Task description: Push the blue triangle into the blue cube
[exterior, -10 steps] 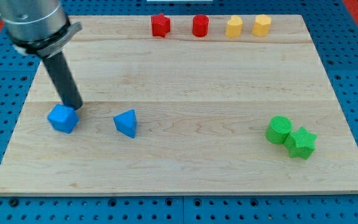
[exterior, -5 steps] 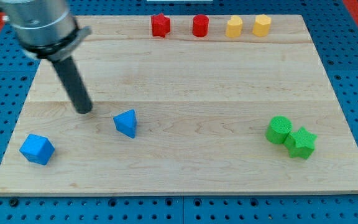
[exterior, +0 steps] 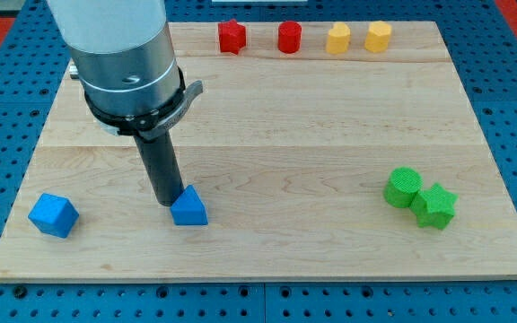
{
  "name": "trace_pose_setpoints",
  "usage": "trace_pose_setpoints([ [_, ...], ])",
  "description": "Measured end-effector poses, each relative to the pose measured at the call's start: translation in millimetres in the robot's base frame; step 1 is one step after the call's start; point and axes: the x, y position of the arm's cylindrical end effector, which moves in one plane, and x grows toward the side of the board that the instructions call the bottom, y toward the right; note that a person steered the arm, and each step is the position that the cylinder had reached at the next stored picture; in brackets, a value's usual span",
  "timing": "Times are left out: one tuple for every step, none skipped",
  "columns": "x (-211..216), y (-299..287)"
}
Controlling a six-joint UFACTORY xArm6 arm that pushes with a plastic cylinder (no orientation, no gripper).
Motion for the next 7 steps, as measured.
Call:
trace_pose_setpoints([
  [-2.5,0.0],
  [-15.3,7.4],
  [-11.9,18.0],
  [4.3,27.3],
  [-1.6,26.9],
  [-29.3,-23.1],
  [-38.0,-110.5],
])
